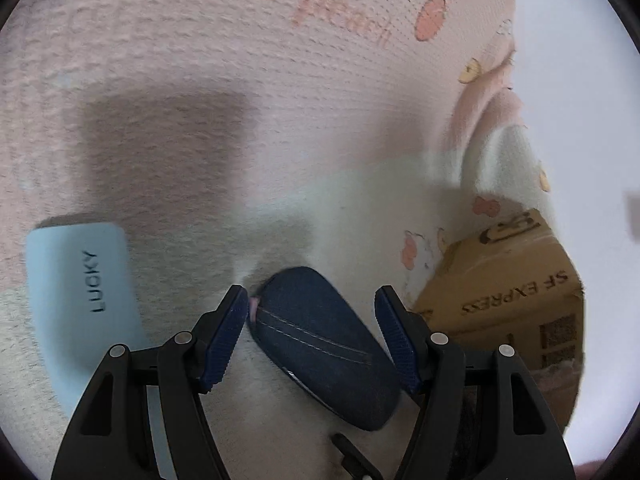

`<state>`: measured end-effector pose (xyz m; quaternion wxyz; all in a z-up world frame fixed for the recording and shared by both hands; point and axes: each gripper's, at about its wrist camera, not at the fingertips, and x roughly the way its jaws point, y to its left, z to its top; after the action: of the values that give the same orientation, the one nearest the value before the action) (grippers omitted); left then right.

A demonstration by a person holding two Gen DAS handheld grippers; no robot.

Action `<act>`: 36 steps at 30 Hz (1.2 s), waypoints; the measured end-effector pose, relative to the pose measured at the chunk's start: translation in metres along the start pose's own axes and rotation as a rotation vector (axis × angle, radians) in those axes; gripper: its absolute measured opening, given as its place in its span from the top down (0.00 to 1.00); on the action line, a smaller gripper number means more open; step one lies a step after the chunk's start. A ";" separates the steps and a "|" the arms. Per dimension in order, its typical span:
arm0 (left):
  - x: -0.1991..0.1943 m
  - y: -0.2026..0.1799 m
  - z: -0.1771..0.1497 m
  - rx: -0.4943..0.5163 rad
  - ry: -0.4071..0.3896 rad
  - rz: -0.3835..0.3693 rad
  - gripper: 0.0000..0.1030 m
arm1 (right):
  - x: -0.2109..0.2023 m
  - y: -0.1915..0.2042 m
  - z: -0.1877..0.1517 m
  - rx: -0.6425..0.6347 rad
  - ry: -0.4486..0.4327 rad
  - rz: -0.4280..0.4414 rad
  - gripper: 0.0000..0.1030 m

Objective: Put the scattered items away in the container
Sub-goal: 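Close the right gripper around the navy denim glasses case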

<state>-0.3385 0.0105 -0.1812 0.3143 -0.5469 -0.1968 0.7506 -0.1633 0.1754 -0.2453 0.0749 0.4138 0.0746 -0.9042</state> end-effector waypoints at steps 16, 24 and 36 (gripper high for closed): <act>0.004 0.009 0.008 -0.003 0.041 0.069 0.65 | -0.009 -0.021 -0.012 0.065 0.021 0.113 0.42; -0.005 0.002 -0.041 -0.007 0.089 -0.063 0.74 | -0.036 -0.011 -0.019 -0.001 0.055 0.159 0.47; -0.022 0.006 -0.078 -0.075 0.040 -0.006 0.65 | -0.060 -0.008 -0.042 0.058 0.149 0.199 0.47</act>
<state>-0.2621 -0.0126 -0.1954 0.2999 -0.5727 -0.2198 0.7306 -0.0954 0.1960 -0.2262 0.1466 0.4871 0.0123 -0.8609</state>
